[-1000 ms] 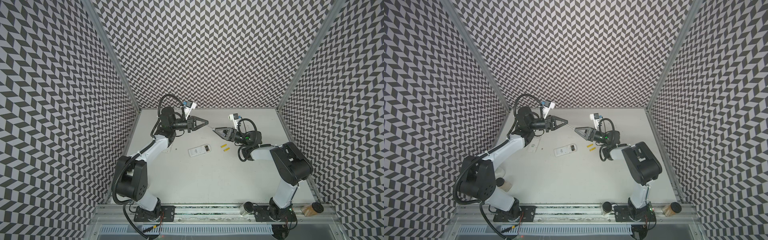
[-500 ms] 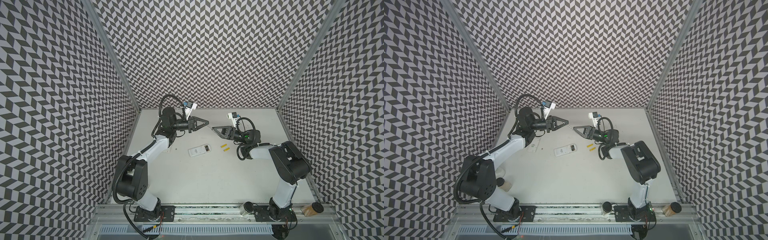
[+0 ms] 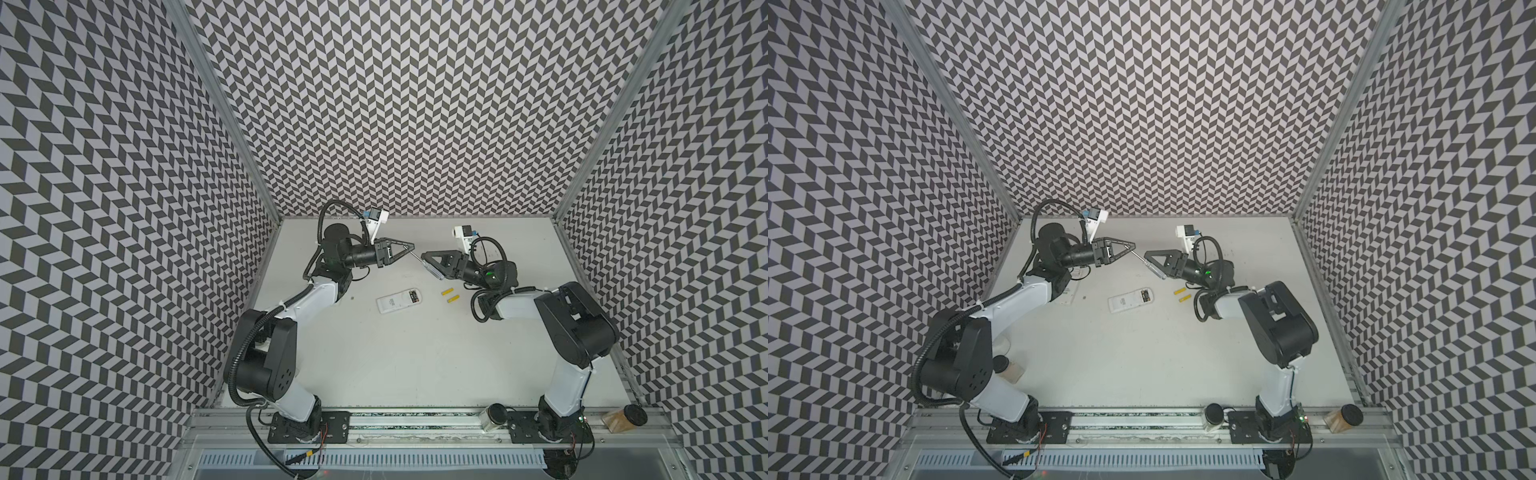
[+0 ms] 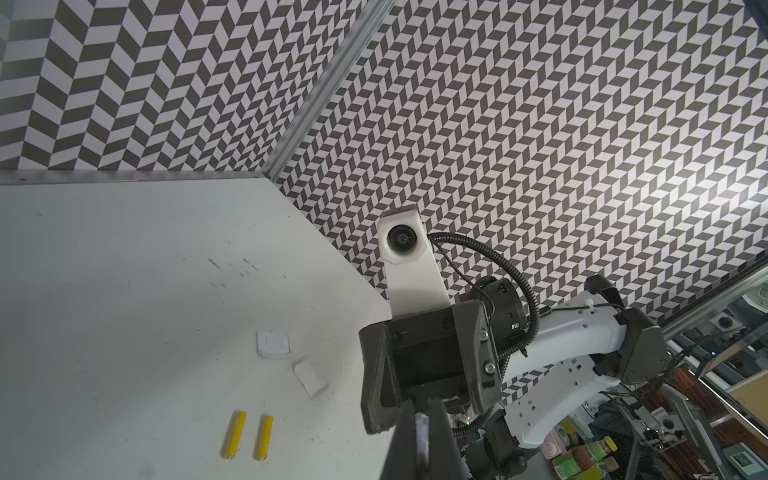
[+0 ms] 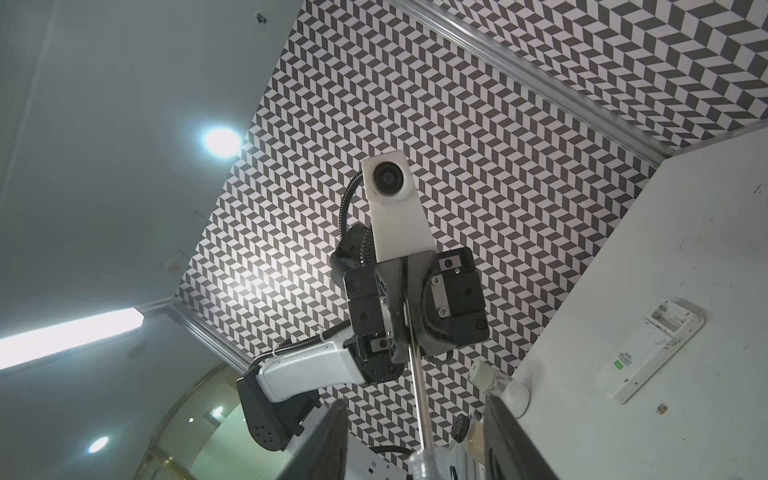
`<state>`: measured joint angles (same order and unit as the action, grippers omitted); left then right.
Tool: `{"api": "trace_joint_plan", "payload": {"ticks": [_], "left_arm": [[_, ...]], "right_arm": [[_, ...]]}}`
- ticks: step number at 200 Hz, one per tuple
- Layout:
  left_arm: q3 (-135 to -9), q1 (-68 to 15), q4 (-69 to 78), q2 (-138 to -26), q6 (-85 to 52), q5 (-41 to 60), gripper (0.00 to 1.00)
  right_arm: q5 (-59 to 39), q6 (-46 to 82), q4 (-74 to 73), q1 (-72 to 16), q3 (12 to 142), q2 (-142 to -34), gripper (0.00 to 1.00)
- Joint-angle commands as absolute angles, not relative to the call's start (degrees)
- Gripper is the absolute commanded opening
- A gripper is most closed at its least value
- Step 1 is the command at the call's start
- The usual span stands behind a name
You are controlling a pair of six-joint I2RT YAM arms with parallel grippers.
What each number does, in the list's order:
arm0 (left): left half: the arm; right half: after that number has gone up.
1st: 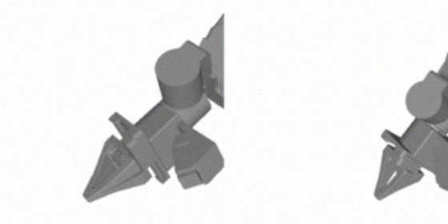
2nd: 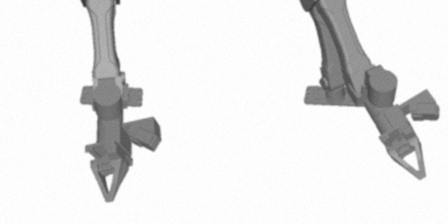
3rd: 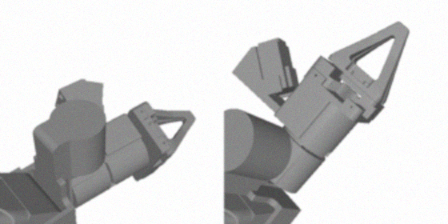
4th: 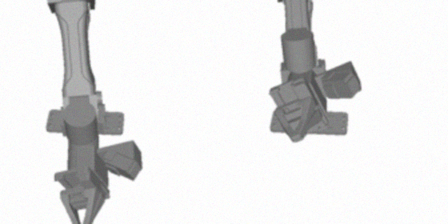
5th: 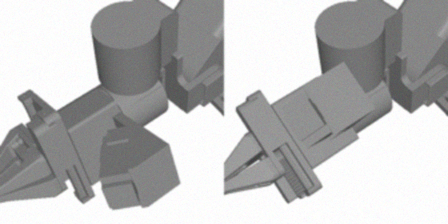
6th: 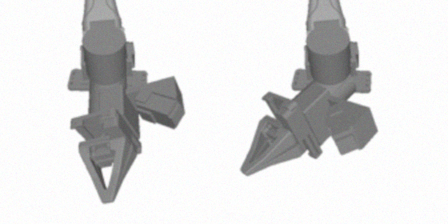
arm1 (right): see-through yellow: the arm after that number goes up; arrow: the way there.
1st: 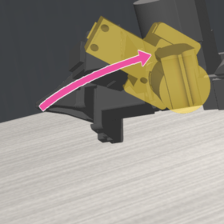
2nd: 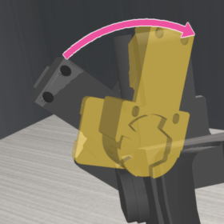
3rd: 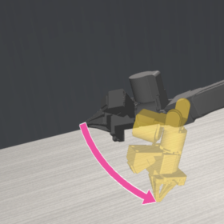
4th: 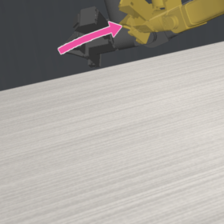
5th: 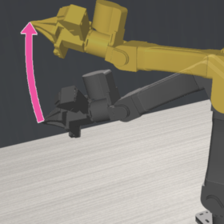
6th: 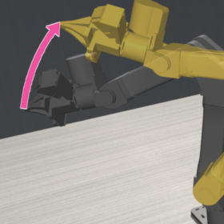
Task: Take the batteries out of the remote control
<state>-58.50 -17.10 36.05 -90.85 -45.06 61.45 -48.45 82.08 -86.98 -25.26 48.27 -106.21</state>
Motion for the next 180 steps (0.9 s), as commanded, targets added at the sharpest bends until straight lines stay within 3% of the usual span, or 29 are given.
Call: {"api": "trace_joint_plan", "payload": {"ticks": [1,43,130,180], "left_arm": [[-57.4,-16.9,41.7,-90.8,-48.7,59.1,0.00],[-55.6,-16.5,48.5,-90.6,-53.8,57.9,0.00],[-54.0,-16.5,45.4,-90.3,-51.1,55.4,0.00],[-52.7,-16.7,44.6,-89.9,-49.8,55.0,0.00]], "right_arm": [[-47.2,83.5,-107.9,-25.8,47.3,-106.3,0.51],[-46.8,83.3,-107.9,-26.1,46.5,-106.5,0.52],[-46.4,83.7,-107.9,-27.6,48.0,-106.8,0.50],[-46.7,83.9,-107.9,-27.6,49.4,-107.6,0.29]]}}
